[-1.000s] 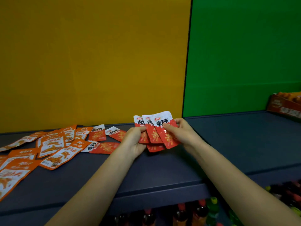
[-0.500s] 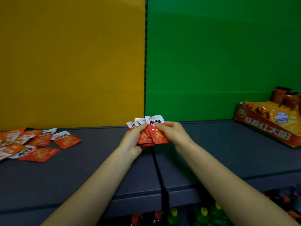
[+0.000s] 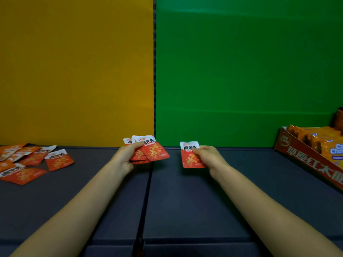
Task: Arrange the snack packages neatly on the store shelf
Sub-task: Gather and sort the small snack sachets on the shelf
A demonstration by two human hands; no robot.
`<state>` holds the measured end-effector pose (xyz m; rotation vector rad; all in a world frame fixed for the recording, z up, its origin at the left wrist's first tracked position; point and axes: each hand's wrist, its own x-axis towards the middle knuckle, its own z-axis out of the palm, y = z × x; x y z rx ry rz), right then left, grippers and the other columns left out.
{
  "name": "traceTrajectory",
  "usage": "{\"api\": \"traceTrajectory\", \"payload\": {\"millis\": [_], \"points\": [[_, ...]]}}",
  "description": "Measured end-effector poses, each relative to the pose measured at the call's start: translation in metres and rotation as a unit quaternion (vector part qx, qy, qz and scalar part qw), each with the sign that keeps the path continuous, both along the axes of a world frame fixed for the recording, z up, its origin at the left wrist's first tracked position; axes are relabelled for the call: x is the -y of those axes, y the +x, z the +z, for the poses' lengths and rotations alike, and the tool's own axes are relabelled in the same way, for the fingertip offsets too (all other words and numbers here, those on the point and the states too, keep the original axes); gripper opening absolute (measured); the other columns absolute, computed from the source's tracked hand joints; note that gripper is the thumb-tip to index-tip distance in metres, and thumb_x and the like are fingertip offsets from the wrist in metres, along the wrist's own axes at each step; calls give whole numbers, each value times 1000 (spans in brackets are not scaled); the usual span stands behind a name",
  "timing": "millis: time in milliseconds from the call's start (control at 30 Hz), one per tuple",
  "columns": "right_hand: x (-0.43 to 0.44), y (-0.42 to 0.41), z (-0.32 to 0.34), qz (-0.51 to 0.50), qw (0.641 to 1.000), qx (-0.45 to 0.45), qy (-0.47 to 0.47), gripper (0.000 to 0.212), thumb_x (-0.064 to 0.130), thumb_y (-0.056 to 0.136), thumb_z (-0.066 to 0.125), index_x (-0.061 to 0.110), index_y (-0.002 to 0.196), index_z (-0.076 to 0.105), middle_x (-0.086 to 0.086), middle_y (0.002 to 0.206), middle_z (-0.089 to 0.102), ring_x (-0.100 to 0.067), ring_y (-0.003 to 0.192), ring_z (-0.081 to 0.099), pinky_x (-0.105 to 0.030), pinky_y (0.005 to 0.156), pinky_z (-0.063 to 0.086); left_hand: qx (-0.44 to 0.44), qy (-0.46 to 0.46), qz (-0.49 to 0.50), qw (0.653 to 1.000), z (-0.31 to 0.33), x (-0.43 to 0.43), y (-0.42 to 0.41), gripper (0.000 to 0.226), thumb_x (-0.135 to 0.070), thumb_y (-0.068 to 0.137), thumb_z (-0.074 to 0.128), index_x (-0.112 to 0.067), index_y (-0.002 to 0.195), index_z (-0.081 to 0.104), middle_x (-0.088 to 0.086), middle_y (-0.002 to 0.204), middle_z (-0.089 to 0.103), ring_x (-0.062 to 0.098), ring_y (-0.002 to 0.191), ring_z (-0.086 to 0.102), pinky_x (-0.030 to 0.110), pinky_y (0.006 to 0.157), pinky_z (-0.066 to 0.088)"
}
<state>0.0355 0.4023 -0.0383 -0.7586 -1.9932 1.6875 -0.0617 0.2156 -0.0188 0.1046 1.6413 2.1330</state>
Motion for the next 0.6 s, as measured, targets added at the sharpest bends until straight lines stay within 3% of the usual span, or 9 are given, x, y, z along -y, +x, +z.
{"api": "traceTrajectory", "payload": {"millis": [67,167,267,400,600], "points": [[-11,-9,-10,-21,998,42,51,11,12,89,59,5,91,66,-8,86,67,-16,72,61,-29,76,51,-8,-16,-1,1000,-1,2,-9,32,-14,90,59,-8,119,47,9,78,59,18,66,58,21,34,50],[-17,-21,-18,-62,985,98,124,35,22,83,67,7,113,57,-11,113,64,-27,102,63,-36,93,50,-22,-46,-30,998,1,-4,-21,23,-16,90,60,-8,108,48,8,76,63,18,64,61,24,42,54],[-12,-31,-17,-64,973,123,186,45,29,83,68,9,120,50,-11,120,61,-26,110,59,-33,93,47,-35,-65,-55,996,3,-10,-29,15,-20,89,62,-11,94,50,6,72,67,13,48,66,20,40,53],[-5,-49,-23,-48,953,145,261,39,33,87,61,10,117,49,-12,120,61,-29,113,56,-33,90,44,-40,-69,-82,993,-5,-14,-37,14,-21,89,60,-13,93,49,7,82,64,18,69,63,21,43,54],[7,-62,-26,-74,895,170,405,41,37,92,51,5,118,45,-15,117,61,-33,109,57,-34,80,45,-61,-74,-90,991,-6,-13,-49,12,-22,89,61,-14,91,52,8,81,66,19,69,64,23,44,55]]}}
